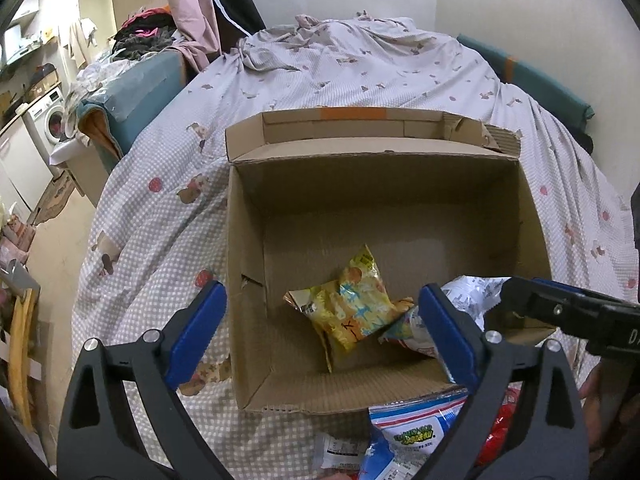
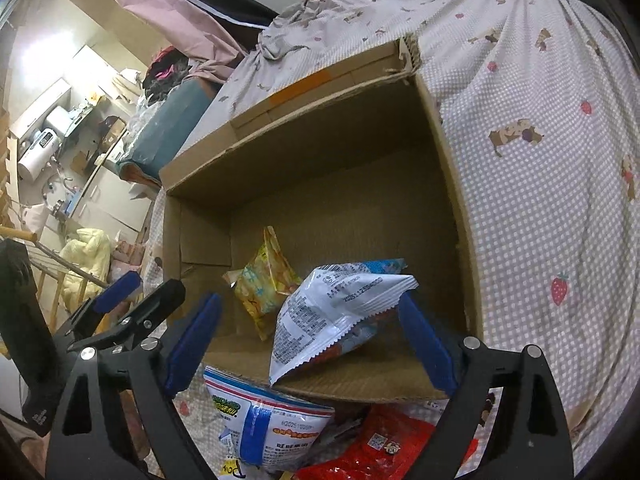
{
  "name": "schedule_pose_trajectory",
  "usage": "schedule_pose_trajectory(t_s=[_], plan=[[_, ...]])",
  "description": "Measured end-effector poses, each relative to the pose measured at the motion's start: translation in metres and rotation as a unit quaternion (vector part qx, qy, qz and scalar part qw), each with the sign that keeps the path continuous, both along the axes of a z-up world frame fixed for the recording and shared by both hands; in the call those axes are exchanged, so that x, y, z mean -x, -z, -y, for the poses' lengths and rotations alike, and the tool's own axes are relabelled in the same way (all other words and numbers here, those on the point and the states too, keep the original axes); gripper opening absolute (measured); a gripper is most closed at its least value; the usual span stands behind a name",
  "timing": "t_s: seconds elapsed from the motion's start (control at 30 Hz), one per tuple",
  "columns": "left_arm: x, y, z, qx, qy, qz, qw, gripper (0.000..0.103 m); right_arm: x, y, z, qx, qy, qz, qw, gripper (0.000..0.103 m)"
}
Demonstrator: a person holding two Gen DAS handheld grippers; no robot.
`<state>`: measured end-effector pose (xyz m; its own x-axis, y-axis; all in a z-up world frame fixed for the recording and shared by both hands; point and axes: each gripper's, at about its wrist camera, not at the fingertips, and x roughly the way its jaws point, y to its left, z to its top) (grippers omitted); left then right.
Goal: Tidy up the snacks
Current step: 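Grasp the red bag with the right tool while the left tool reaches the pile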
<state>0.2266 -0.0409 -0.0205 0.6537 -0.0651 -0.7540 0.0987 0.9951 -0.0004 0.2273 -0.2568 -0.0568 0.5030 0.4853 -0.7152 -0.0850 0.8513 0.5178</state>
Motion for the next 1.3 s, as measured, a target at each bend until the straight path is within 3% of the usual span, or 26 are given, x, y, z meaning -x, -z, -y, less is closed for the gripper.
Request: schedule_pose_trajectory(t_s=[0.3, 0.5, 1.0, 1.17, 1.3], plan=[[0.015, -0.008, -0.004, 0.013, 0.001, -0.006, 0.9999, 0.095, 0.018, -0.016, 0.009, -0.017, 0.018, 0.010, 1.000, 0.092], [0.036, -0.015, -0.009, 0.012, 0.011, -0.008, 0.9998, 0.095, 0.044, -0.029, 0.008, 0.007, 0.011, 0.026, 1.000, 0.092], [0.091, -0.016, -0.036, 0.034, -0.015, -0.024, 0.9990, 0.095, 0.101, -0.025, 0.023, 0.012, 0.033, -0.002, 0.999, 0.092], [0.103, -0.012, -0.047, 0.048, -0.029, -0.041, 0.9976, 0.095, 0.111, -0.017, 0.031, -0.003, 0.048, -0.026, 0.999, 0.092], [0.111, -0.006, -0.056, 0.060, -0.045, -0.063, 0.9952, 0.095, 0.115, -0.001, 0.035, 0.016, 0.055, -0.063, 0.996, 0.092]])
